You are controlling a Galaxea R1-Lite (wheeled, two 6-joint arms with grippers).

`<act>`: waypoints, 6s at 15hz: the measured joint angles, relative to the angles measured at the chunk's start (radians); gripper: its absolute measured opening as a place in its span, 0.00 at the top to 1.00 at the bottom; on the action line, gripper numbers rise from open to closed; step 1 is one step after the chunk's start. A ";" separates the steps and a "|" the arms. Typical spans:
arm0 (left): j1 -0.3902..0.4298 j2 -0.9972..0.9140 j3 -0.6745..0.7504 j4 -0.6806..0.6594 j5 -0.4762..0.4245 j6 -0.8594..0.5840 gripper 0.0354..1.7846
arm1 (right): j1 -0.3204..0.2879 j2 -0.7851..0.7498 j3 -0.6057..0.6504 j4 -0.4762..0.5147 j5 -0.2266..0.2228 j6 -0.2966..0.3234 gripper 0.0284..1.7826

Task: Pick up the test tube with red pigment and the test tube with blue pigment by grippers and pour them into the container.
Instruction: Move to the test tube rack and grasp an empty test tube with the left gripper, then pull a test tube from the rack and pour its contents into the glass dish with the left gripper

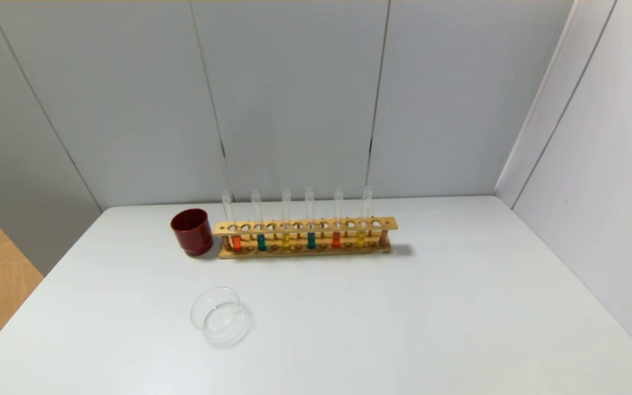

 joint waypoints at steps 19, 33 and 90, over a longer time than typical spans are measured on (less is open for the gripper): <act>-0.011 0.813 -0.722 0.136 -0.117 0.009 0.02 | 0.000 0.000 0.000 0.000 0.000 0.000 0.02; -0.155 1.753 -0.978 -0.384 -0.141 -0.019 0.02 | 0.000 0.000 0.000 0.000 0.000 0.000 0.02; -0.180 1.594 -0.746 -0.685 -0.110 0.135 0.84 | 0.000 0.000 0.000 0.000 0.000 0.000 0.02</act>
